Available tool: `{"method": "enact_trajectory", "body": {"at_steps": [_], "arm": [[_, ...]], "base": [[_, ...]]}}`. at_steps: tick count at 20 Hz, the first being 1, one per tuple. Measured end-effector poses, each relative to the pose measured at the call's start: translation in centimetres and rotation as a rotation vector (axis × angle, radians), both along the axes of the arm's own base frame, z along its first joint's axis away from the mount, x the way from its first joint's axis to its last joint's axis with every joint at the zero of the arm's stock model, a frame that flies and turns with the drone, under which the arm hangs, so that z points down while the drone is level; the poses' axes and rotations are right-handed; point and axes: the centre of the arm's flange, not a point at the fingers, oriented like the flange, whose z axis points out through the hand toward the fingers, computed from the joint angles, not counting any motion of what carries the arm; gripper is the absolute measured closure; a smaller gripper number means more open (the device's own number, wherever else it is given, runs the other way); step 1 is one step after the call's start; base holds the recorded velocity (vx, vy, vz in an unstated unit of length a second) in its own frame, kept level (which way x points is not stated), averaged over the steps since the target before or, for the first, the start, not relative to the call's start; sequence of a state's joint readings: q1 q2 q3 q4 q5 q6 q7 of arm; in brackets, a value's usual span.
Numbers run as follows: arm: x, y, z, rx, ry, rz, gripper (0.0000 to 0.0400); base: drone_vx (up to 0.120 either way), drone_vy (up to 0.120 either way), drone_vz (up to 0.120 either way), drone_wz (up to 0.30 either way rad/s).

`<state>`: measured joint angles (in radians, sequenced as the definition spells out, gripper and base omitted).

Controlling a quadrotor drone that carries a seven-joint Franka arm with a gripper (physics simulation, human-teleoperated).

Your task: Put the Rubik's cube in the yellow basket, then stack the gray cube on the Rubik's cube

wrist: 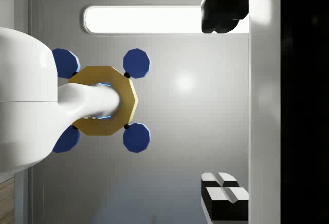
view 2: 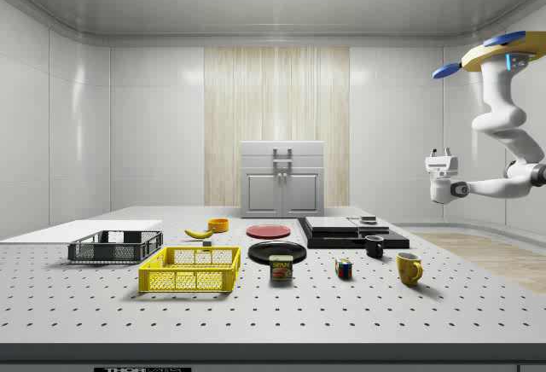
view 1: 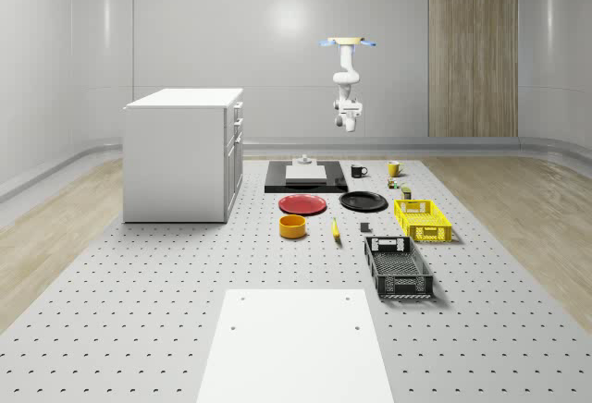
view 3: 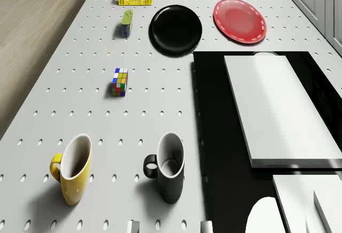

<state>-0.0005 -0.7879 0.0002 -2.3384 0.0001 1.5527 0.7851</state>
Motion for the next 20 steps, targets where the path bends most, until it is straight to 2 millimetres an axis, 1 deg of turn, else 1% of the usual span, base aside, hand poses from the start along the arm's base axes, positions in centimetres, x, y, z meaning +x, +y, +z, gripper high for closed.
{"method": "enact_trajectory", "body": {"at_steps": [2, 3, 7, 10, 15, 20], "arm": [[-0.3, 0.0, 1.5, 0.000, -0.002, 0.000, 0.0000], [-0.3, 0.0, 2.3, 0.000, -0.002, 0.000, 0.0000], [-0.3, 0.0, 5.0, 0.000, -0.006, 0.000, 0.0000], [-0.2, 0.0, 6.6, 0.000, -0.008, 0.000, 0.0000], [-0.1, 0.0, 8.3, 0.000, -0.012, 0.000, 0.0000], [0.0, 0.0, 9.0, 0.000, -0.016, 0.000, 0.0000]], "base": [[0.000, 0.000, 0.000, 0.000], [0.080, 0.080, 0.000, 0.000], [0.120, 0.120, 0.000, 0.000], [0.120, 0.120, 0.000, 0.000], [0.120, 0.120, 0.000, 0.000], [0.120, 0.120, 0.000, 0.000]]}}
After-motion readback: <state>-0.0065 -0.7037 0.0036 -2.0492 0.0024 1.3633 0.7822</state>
